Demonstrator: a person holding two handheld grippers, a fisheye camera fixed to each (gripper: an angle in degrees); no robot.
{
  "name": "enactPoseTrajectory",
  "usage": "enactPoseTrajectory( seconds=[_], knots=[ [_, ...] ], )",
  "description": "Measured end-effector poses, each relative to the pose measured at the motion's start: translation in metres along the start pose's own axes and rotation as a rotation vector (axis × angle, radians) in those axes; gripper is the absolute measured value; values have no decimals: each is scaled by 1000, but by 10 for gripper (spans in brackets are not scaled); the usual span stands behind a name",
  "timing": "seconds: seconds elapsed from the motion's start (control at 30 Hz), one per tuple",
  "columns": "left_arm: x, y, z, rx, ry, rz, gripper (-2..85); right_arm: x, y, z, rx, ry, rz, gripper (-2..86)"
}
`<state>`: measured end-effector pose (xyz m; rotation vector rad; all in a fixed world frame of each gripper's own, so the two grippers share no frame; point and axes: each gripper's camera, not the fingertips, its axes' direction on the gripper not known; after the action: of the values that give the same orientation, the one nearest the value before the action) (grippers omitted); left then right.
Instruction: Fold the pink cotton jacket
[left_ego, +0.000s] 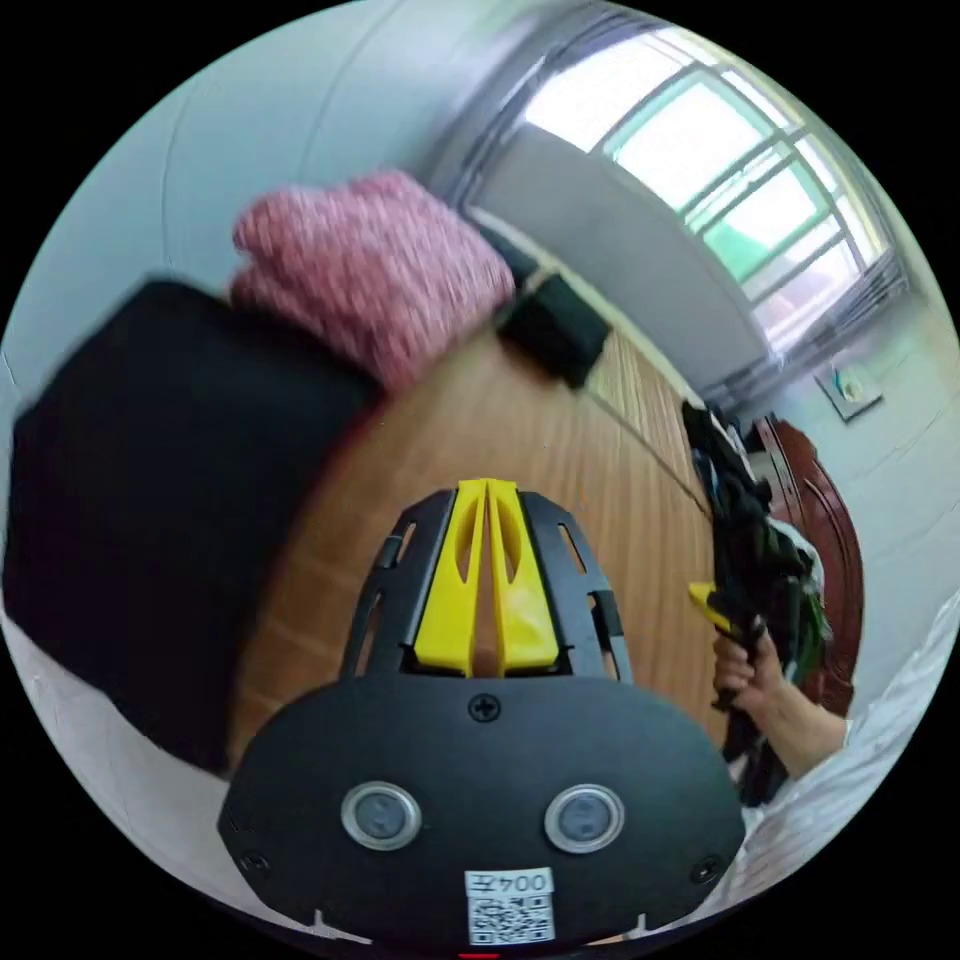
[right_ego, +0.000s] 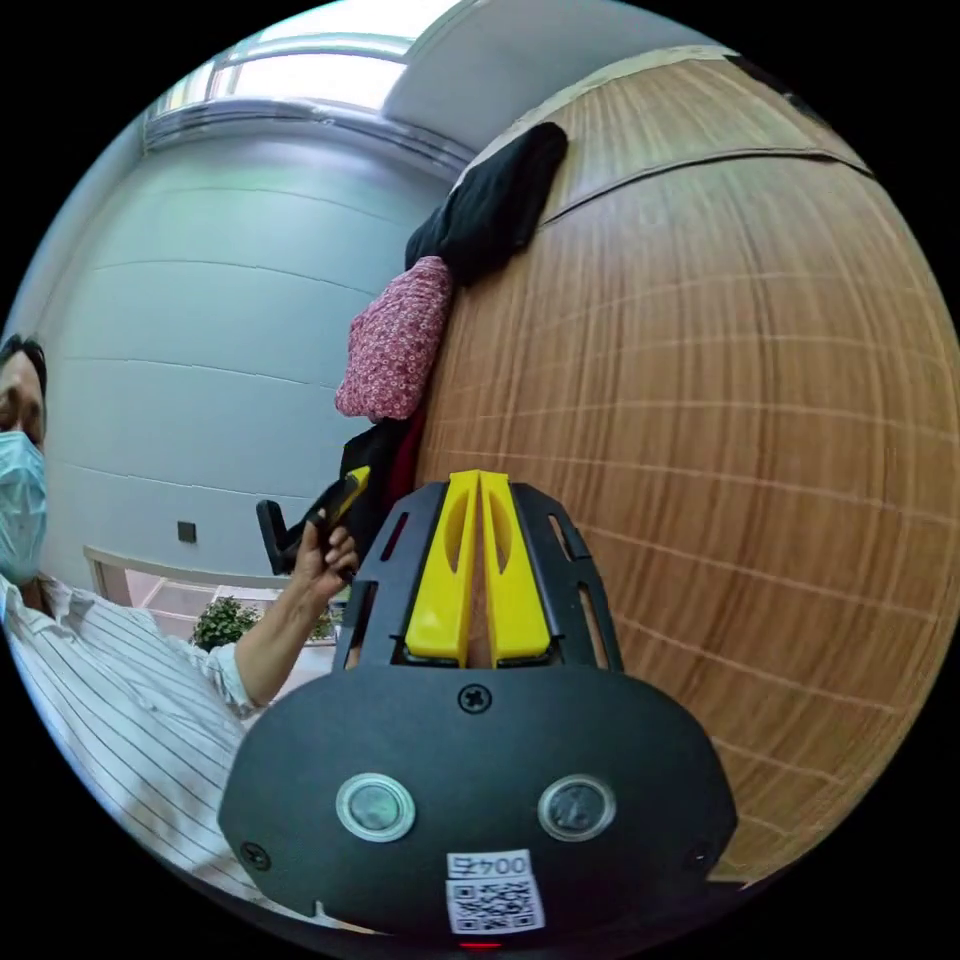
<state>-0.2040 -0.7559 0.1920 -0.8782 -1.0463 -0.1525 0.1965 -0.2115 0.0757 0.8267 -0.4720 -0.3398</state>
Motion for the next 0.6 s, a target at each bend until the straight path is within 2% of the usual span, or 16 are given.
enactPoseTrajectory(
  seconds=[0.07, 0.17, 0.3, 0.47, 0.6],
  knots=[
    [15, 76, 42, -122, 70, 29, 7, 15, 46, -56, 20, 99, 28, -8],
    [18, 136, 86, -137, 150, -19, 8, 34, 84, -110, 47, 193, 41, -8],
    [-2, 174, 137, -119, 248, -137, 7, 48, 109, -153, 69, 209, 30, -8],
    [-21, 216, 184, -49, 210, -6, 6, 37, 135, -194, 98, 203, -95, -7],
    [-62, 228, 209, -44, 329, -82, 5, 32, 146, -210, 112, 185, -147, -7]
  ],
)
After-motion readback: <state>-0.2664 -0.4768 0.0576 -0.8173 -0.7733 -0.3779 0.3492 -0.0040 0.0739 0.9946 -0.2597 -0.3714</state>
